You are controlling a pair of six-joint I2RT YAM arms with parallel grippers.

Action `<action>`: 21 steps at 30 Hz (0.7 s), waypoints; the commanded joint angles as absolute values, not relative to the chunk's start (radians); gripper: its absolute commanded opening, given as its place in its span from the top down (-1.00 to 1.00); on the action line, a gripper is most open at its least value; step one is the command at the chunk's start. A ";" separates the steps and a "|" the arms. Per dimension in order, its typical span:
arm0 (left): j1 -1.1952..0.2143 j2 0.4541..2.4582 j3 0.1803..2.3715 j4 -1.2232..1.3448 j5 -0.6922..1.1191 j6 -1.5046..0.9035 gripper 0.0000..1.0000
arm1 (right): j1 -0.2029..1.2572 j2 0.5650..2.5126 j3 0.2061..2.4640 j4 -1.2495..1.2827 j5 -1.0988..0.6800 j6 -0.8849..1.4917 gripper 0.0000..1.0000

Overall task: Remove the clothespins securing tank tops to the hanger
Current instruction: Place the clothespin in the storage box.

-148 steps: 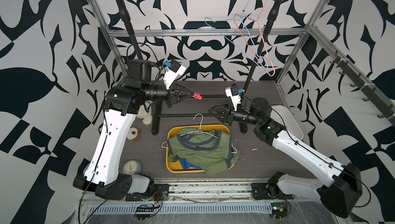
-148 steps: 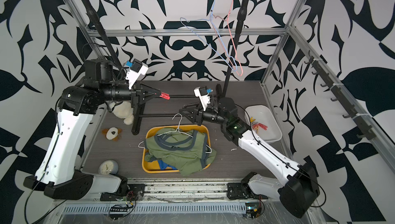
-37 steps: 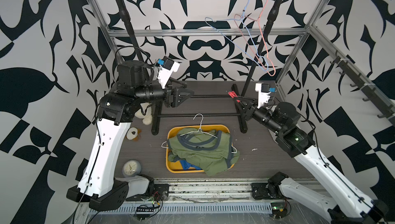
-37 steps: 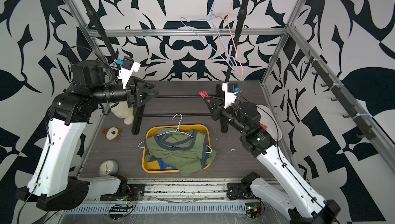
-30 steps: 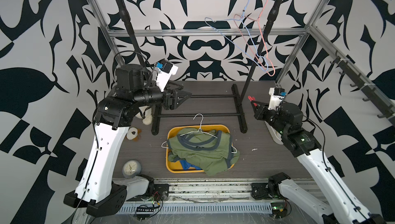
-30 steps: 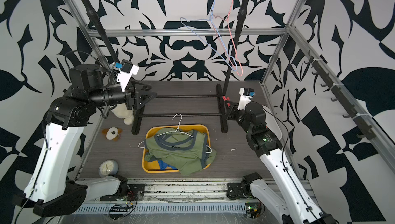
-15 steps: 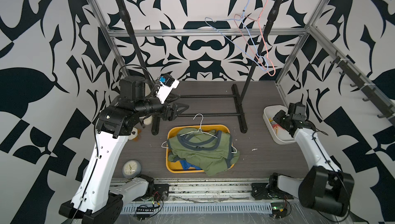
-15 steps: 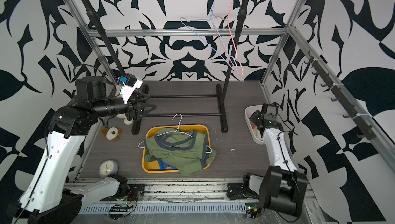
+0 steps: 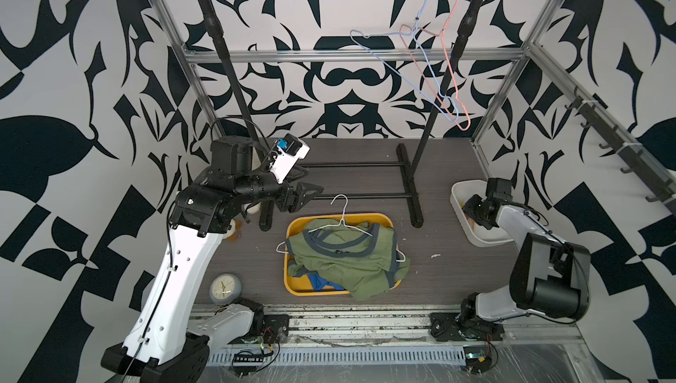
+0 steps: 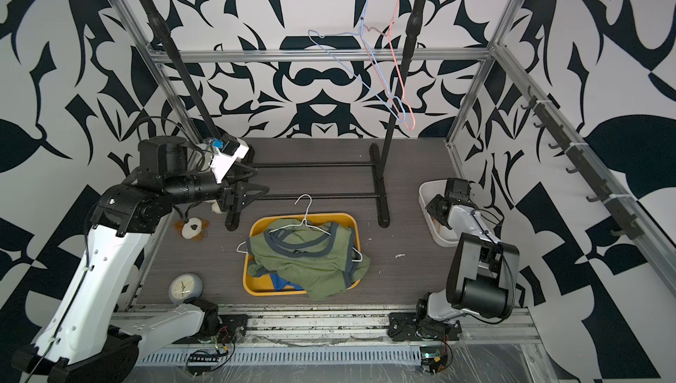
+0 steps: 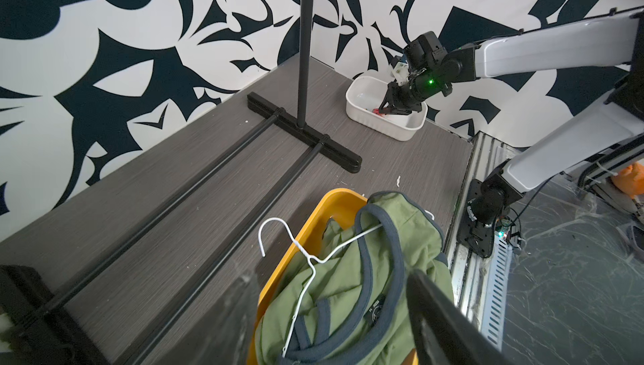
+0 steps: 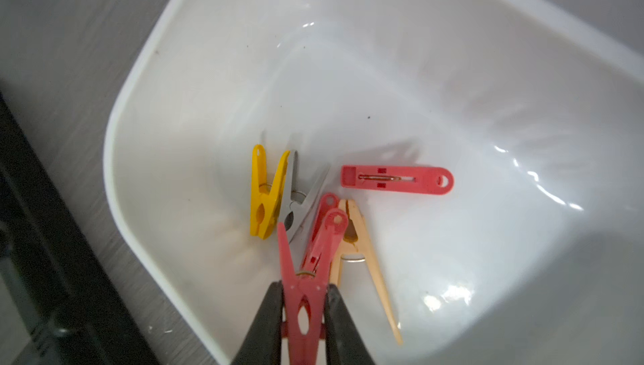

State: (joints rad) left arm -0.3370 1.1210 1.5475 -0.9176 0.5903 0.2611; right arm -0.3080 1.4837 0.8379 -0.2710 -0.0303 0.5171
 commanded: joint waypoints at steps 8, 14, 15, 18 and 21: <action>-0.339 1.104 1.542 -0.944 0.581 0.285 -0.43 | -0.313 1.448 0.912 -0.312 -0.034 0.485 0.29; -0.338 1.114 1.582 -0.961 0.571 0.302 -0.46 | -0.311 1.238 0.846 -0.346 -0.099 0.545 0.34; -0.339 1.118 1.595 -0.969 0.568 0.306 -0.46 | -0.310 1.194 0.826 -0.341 -0.125 0.562 0.35; -0.339 1.125 1.625 -0.994 0.563 0.324 -0.47 | -0.284 1.052 0.798 -0.367 -0.170 0.579 0.35; -0.339 1.129 1.640 -1.022 0.566 0.345 -0.49 | -0.244 0.945 0.785 -0.359 -0.284 0.594 0.41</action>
State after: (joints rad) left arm -0.3370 1.1240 1.6089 -0.9726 0.5636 0.3130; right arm -0.2783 1.0065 0.8013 -0.3565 -0.1661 0.5602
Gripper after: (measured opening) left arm 0.745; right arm 0.301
